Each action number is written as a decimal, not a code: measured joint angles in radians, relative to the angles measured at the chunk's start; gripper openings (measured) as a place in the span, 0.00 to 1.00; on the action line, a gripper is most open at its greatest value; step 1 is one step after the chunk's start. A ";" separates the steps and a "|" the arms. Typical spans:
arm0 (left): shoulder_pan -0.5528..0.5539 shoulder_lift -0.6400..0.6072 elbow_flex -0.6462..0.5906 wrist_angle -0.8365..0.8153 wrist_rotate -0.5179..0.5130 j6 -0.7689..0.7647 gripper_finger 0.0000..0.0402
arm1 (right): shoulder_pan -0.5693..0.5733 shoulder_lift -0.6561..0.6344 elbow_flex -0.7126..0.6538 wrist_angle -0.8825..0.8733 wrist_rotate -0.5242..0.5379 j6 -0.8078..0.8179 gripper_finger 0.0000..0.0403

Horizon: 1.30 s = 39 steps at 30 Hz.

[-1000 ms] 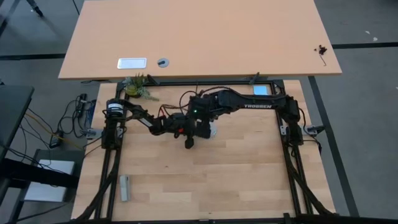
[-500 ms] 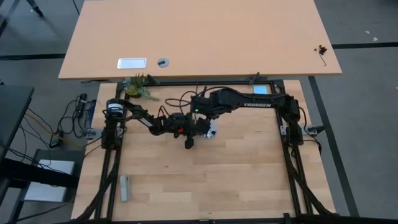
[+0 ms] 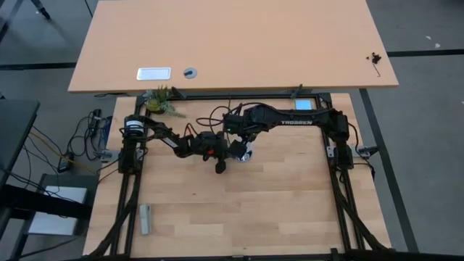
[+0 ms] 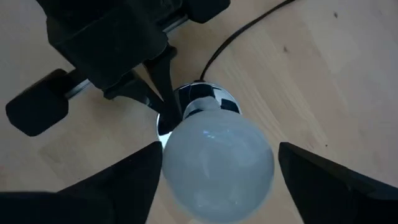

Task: Screw lightbulb
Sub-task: Remove the white lightbulb from the silver lamp

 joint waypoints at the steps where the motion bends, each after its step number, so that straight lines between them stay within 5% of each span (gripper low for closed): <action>1: 0.000 0.000 0.000 0.000 0.000 0.000 0.00 | -0.003 0.000 0.000 0.001 -0.012 -0.009 0.77; 7: 0.000 0.000 0.000 0.000 0.000 0.000 0.00 | -0.030 0.000 0.000 0.005 -0.054 -0.185 0.64; 17: 0.000 0.000 0.000 -0.003 0.000 0.019 0.00 | -0.054 -0.001 0.001 0.020 -0.150 -0.866 0.66; 23: 0.000 0.000 0.000 -0.002 0.000 0.023 0.00 | -0.036 -0.001 0.000 0.047 -0.139 -0.658 0.72; 35: 0.000 0.000 -0.001 0.000 0.006 0.023 0.00 | 0.006 0.000 0.077 -0.047 -0.060 0.051 0.85; 39: 0.000 0.000 0.000 0.000 0.006 0.023 0.00 | 0.007 -0.002 0.051 -0.054 -0.058 0.095 0.87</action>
